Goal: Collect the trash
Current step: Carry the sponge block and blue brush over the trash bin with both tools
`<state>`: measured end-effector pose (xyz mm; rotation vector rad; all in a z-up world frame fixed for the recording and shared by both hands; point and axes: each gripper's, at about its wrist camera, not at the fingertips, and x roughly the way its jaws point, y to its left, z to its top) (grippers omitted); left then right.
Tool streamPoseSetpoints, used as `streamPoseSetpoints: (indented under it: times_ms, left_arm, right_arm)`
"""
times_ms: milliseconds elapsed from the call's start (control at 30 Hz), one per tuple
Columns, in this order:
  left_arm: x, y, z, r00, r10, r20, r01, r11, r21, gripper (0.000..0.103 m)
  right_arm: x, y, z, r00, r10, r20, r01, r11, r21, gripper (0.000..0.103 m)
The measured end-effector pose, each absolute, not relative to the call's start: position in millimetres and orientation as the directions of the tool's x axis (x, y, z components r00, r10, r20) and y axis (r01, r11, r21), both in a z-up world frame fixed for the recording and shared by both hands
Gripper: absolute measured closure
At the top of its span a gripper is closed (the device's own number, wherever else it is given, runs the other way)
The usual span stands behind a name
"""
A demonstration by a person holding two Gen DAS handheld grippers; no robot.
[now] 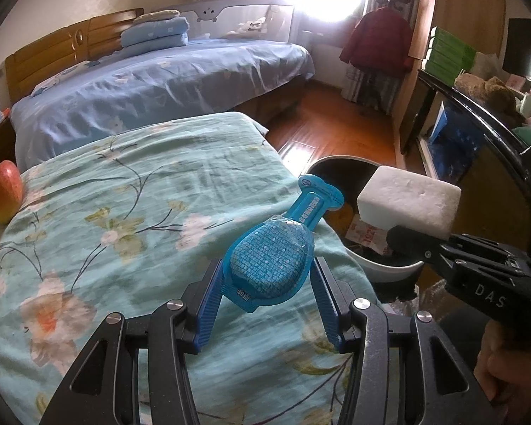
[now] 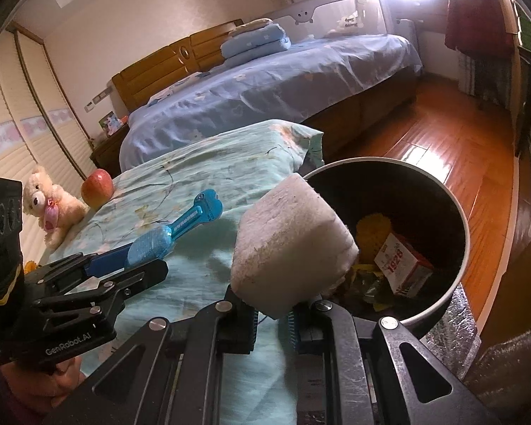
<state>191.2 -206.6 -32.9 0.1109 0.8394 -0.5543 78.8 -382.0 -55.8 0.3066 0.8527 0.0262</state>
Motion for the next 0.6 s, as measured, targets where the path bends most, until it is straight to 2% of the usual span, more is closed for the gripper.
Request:
streamPoseSetpoints:
  times_ms: [600]
  left_arm:
    - [191.9,-230.2,-30.9,0.527,-0.43,-0.733,0.542,0.835,-0.1,0.055]
  right_arm:
    - [73.2,-401.7,-55.2,0.666,0.118,-0.737,0.135,0.952,0.274,0.09]
